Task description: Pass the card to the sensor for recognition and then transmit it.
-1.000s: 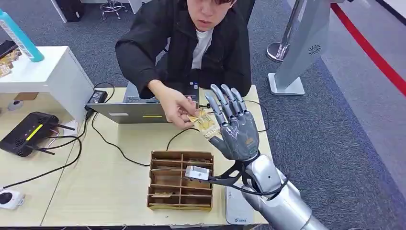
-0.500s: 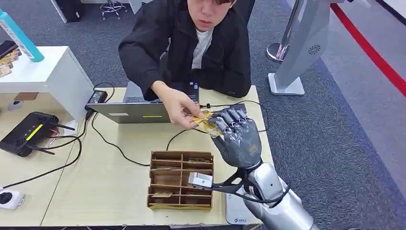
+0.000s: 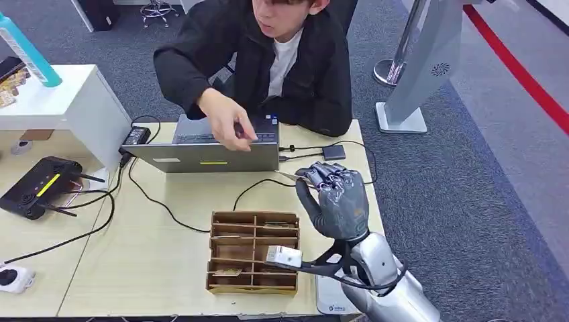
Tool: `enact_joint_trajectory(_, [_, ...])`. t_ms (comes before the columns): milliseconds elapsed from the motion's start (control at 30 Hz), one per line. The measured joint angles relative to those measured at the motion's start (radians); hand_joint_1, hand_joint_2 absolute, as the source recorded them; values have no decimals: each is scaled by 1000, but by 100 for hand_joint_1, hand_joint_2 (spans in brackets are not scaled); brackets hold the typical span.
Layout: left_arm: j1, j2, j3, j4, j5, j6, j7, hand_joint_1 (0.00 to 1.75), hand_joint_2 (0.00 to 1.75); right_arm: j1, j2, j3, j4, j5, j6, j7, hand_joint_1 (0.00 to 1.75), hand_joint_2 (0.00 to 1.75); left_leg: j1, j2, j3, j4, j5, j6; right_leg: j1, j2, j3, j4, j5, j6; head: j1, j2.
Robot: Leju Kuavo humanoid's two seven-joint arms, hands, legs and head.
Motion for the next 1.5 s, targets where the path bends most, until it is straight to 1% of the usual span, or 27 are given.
enact_joint_trajectory(133, [0,0,-6,0,0,0,0,0,0,4,0,0,-4,-2,0,-4,175,175,0,0,0,0,0,0,0,0,0,0,0,0,0,0])
enact_joint_trajectory(200, [0,0,-10,0,0,0,0,0,0,6,0,0,-6,-27,3,-11,175,175,0,0,0,0,0,0,0,0,0,0,0,0,0,0])
enact_joint_trajectory(333, [1,0,-10,0,0,2,0,0,0,24,0,1,-21,-105,32,-34,175,175,0,0,0,0,0,0,0,0,0,0,0,0,0,0])
enact_joint_trajectory(433, [2,0,-10,0,0,7,-5,0,0,52,2,1,-37,-193,71,-53,175,175,0,0,0,0,0,0,0,0,0,0,0,0,0,0])
enact_joint_trajectory(567, [3,0,-5,0,1,11,-20,0,0,113,3,-3,-58,-313,126,-75,175,175,0,0,0,0,0,0,0,-1,0,0,0,0,0,0])
enact_joint_trajectory(700, [5,0,15,0,1,12,-34,0,0,195,3,-29,-84,-382,147,-108,175,175,0,-1,-1,0,0,0,0,-1,0,0,0,0,0,0])
enact_joint_trajectory(833, [7,0,35,2,1,12,-37,0,0,260,3,-55,-103,-418,153,-132,175,175,0,0,-1,0,0,0,0,-1,0,0,0,0,0,0])
enact_joint_trajectory(1000, [8,-1,54,3,1,12,-44,0,0,315,3,-83,-116,-469,186,-143,175,175,0,-1,-1,0,0,0,0,-1,0,0,0,0,0,0])
enact_joint_trajectory(1133, [9,-2,66,5,1,12,-49,0,0,358,3,-105,-117,-517,198,-157,175,175,0,0,-1,0,0,0,0,-1,0,0,0,0,0,0])
enact_joint_trajectory(1267, [11,-2,90,8,1,10,-56,0,0,401,2,-126,-116,-619,223,-163,175,175,0,0,-1,0,0,0,0,-1,0,0,0,0,0,0])
enact_joint_trajectory(1367, [13,-2,109,8,1,9,-61,0,0,437,-8,-134,-115,-703,246,-169,175,175,0,0,-1,0,0,0,0,-1,0,0,-1,0,0,0])
enact_joint_trajectory(1500, [14,-2,121,8,1,8,-64,0,0,465,-21,-140,-115,-731,252,-173,175,175,0,0,-1,0,-1,0,0,-1,0,0,-1,0,0,0])
